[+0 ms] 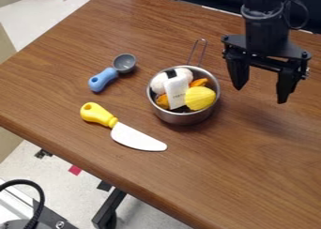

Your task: Moved the yellow knife to the right side of the table

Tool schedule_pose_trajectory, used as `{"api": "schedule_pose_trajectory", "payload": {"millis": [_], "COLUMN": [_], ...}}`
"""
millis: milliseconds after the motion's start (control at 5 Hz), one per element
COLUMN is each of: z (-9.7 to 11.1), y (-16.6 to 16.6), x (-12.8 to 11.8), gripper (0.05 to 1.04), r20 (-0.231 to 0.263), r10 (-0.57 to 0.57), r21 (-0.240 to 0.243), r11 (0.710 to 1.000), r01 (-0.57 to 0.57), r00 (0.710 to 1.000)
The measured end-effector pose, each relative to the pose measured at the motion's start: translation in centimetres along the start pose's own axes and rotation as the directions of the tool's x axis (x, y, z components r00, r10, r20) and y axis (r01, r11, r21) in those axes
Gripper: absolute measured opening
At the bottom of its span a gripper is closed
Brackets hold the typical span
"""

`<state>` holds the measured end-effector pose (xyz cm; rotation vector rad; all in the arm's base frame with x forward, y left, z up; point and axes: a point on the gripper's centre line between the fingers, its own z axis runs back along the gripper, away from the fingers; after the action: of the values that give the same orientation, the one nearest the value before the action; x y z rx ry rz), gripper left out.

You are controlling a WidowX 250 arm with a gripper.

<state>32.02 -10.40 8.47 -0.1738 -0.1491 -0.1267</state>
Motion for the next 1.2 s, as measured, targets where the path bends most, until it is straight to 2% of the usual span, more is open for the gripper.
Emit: {"api": "schedule_pose_trajectory", "payload": {"millis": [200,400,600,800,1000,1200], "z": [-0.8,-0.4,0.5,1.7,3.0,3.6], "y": [0.1,0.6,0.8,1.1,2.5,4.6], "x": [-0.5,-0.7,-0.8,-0.6,-2.3,-3.9], "gripper": [0.999,0.999,0.999,0.999,0.999,0.999], "r20": [-0.033,-0.062,-0.063,-0.065,-0.105,-0.132], "r10": [0.000,-0.108,-0.190,-0.306,-0.531,-0.699], "r21": [0.001,-0.016,-0.043,-0.026,-0.047,-0.083], "r11": [1.000,0.994,0.981,0.952,0.847,0.715], "r01": [0.000,0.108,0.187,0.305,0.530,0.694], "r00": [0.999,0.992,0.980,0.950,0.841,0.703]}}
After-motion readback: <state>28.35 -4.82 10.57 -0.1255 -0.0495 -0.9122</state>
